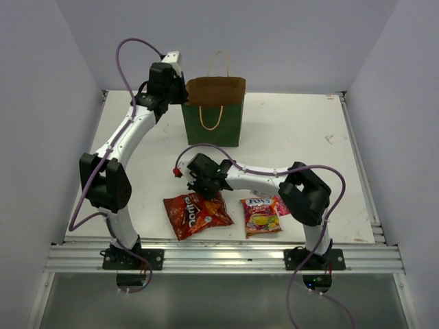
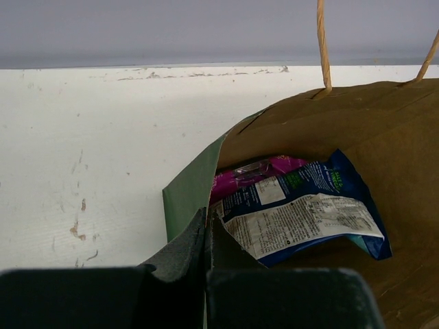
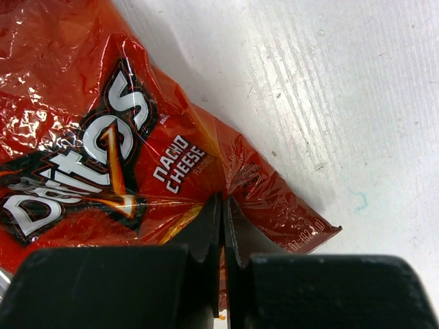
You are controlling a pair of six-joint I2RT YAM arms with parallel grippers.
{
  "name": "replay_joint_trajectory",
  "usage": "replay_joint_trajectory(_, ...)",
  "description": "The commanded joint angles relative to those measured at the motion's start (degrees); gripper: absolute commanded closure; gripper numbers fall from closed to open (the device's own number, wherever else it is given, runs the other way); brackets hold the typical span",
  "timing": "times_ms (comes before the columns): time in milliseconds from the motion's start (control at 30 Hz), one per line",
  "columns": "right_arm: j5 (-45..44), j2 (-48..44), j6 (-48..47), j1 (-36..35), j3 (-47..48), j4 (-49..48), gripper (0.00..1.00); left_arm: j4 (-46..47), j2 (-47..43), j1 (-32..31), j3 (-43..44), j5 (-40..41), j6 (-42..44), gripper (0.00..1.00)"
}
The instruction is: Place the snacks into the paper bag
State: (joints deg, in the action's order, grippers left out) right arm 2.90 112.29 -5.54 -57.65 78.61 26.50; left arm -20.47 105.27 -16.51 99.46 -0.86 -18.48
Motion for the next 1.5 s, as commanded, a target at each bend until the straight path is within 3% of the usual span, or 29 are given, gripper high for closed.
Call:
replay_joint_trajectory(0,-4.5,-0.9,0.1,-0.1,-1.5,2.7,1.0,3.3,-3.8,0.4,-0.1,-1.1,-0.5,1.0)
replay_joint_trajectory(167,-7.5,-11.0,1.1,0.0,5.5,10.9,1.0,3.4,-3.8,0.4,0.3,-1.1,-0.3,1.0)
replay_joint_trajectory(300,-12.0,-21.0,2.8,0.0,19.3,18.3,1.0,3.6,-3.1,0.4,-0.1,-1.4,-0.7,1.0)
replay_joint_trajectory(467,-21.6,-20.2,0.8,0.0,42.9,30.5,1.0,3.8,-2.3,0.4,1.1,-1.9,-0.9,1.0)
replay_joint_trajectory(533,-27.9,-19.0,-2.3,0.0,48.3,30.9,1.0,3.7,-1.9,0.4,1.8,-1.9,-0.9,1.0)
replay_joint_trajectory(633,-37.0,-19.2,-8.6,0.4,50.8,23.1,1.0,3.7,-1.4,0.4,2.4,-1.9,-0.9,1.0)
replay_joint_trajectory(700,-39.1,-19.7,-13.4,2.7,46.2,11.0,1.0,3.7,-1.0,0.4,2.8,-2.1,-1.0,1.0)
replay_joint_trajectory(733,-39.4,-19.6,-14.4,3.9,44.8,3.5,1.0,3.7,-0.9,0.4,2.9,-2.3,-1.1,1.0)
replay_joint_trajectory(933,-38.9,-10.2,-17.7,11.6,48.0,-11.4,1.0,3.2,-1.3,0.4,3.4,-1.9,-0.8,1.0)
replay_joint_trajectory(1233,-34.7,1.7,-20.7,15.0,58.6,-18.2,1.0,3.3,-1.9,0.7,2.6,-2.2,-0.9,1.0)
replay_joint_trajectory(1367,-32.6,1.4,-18.8,15.3,56.1,-17.2,1.0,3.3,-1.8,0.7,2.8,-2.2,-0.9,1.0)
replay_joint_trajectory(1467,-30.2,0.2,-17.3,15.3,47.6,-17.2,1.0,3.4,-1.5,0.8,3.0,-2.5,-0.9,1.0)
